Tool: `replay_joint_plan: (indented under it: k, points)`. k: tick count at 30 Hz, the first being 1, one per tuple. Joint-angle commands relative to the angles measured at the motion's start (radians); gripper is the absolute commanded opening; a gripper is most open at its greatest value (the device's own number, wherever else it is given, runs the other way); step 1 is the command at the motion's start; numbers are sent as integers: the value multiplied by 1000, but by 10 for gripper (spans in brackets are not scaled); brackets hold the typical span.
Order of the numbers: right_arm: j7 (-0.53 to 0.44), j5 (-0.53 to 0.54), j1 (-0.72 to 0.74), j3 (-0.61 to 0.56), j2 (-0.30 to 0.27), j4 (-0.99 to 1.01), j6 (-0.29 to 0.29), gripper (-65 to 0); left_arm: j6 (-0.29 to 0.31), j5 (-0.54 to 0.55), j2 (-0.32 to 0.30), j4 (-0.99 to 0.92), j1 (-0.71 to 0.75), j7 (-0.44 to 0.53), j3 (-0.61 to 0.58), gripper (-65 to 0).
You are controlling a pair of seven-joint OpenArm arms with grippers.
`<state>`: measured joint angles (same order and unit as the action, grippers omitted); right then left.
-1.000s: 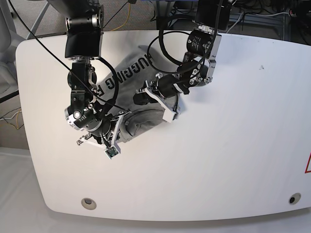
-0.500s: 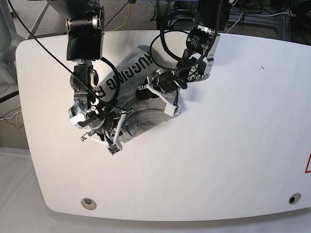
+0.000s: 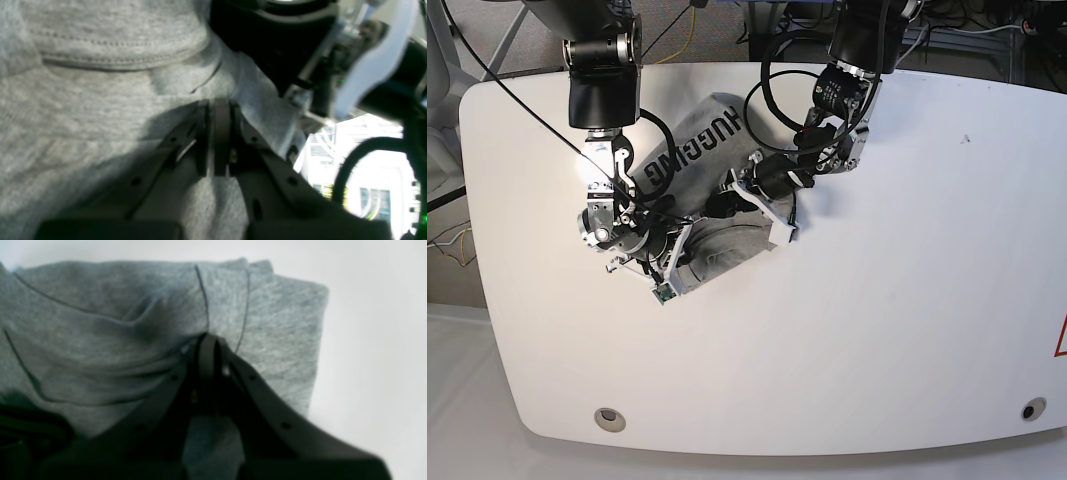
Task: Fold the T-shirt properly
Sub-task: 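Pull the bundle edges apart with both grippers to flatten it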
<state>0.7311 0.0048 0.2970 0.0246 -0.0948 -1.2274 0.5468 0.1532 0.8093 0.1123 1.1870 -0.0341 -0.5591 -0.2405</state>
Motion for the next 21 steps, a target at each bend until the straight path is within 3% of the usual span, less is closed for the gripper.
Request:
replay_joint_plan:
  k: [1, 14, 21]
  points:
    - [-15, 2, 17, 1, -30, 10, 0, -644, -60, -40, -36, -20, 13, -29, 11, -631]
    - [-44, 8, -35, 16, -115, 16, 0, -644, -66, -35, -130, 41, 13, -34, 11, -631]
    - [-44, 8, -86, 107, -127, 14, 0, -644, -154, -34, -182, 143, 9, -40, 11, -631]
